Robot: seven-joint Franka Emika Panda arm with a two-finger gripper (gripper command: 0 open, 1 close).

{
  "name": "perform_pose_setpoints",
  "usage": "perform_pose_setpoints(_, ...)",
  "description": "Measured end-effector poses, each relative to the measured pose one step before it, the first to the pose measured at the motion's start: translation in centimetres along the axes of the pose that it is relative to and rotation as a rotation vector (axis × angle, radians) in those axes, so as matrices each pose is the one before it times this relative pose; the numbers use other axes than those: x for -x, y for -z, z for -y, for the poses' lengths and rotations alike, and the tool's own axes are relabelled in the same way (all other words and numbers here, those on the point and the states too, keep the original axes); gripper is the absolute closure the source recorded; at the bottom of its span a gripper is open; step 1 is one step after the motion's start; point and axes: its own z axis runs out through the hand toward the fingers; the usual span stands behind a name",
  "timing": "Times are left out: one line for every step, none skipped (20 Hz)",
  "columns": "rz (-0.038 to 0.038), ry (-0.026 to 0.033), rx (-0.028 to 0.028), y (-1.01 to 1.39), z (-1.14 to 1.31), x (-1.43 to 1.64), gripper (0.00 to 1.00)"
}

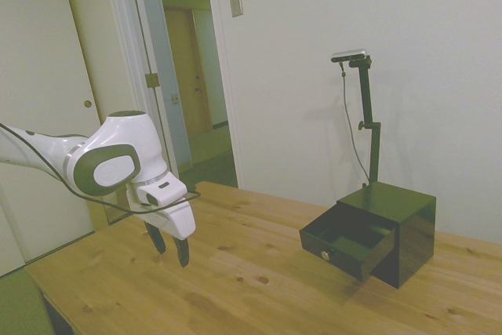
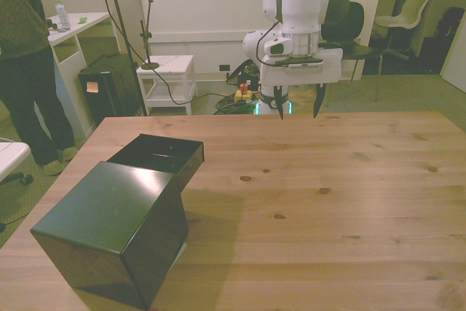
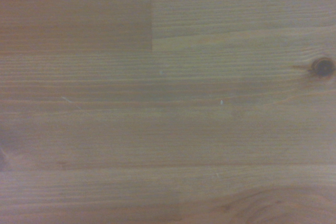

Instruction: Close the top drawer

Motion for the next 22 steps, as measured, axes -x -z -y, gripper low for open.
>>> perform_pose_setpoints(0.00083,0.00147,0.00044,-0.04,0.013,0.001,0.0)
perform_pose_setpoints(0.00114,0.00549,-0.00034,-0.037,0.031,0.035,0.0)
perform_pose_setpoints(-0.00012,-0.00975,-0.00409,0.103,-0.008,-0.067,0.0)
perform_pose_setpoints(-0.00233,-0.01715,-0.00668,0.239,-0.064,-0.195,0.0)
perform_pose_setpoints(-0.00379,-0.02179,-0.00711,0.297,-0.223,-0.344,0.0)
perform_pose_setpoints(-0.00285,-0.0278,-0.00686,0.302,-0.458,-0.541,0.0)
perform_pose_setpoints(-0.00264,-0.0261,-0.00626,0.273,-0.582,-0.678,0.0)
perform_pose_setpoints(-0.00153,-0.02647,-0.006,0.246,-0.771,-0.904,0.0)
perform_pose_setpoints(-0.00233,-0.03035,-0.00396,0.201,-0.894,-1.07,0.0)
perform_pose_setpoints(-0.00322,-0.03226,-0.00297,0.197,-0.95,-1.201,0.0)
perform_pose_setpoints(-0.00349,-0.03631,-0.00398,0.243,-1.04,-1.458,0.0)
perform_pose_setpoints(-0.00358,-0.03458,-0.00427,0.257,-0.939,-1.501,0.0)
perform_pose_setpoints(-0.00368,-0.03356,-0.00313,0.234,-0.928,-1.626,0.0)
perform_pose_setpoints(-0.00471,-0.02922,-0.00301,0.26,-0.744,-1.702,0.0)
perform_pose_setpoints(-0.00379,-0.02211,-0.003,0.212,-0.391,-1.483,0.0)
perform_pose_setpoints(-0.00352,-0.01882,-0.00238,0.145,-0.036,-1.373,0.0)
perform_pose_setpoints(-0.00466,-0.014,-0.001,0.084,0.332,-1.191,0.0)
perform_pose_setpoints(-0.00546,-0.00661,-0.00003,-0.011,0.662,-1.0,0.0)
perform_pose_setpoints(-0.0053,-0.00464,0.00172,-0.148,0.839,-0.94,0.0)
perform_pose_setpoints(-0.00605,-0.00711,0.00188,-0.262,0.889,-0.969,0.0)
perform_pose_setpoints(-0.00581,-0.0087,0.00285,-0.338,0.923,-1.048,0.0)
perform_pose_setpoints(-0.00464,-0.00823,0.00449,-0.39,0.896,-1.061,0.0)
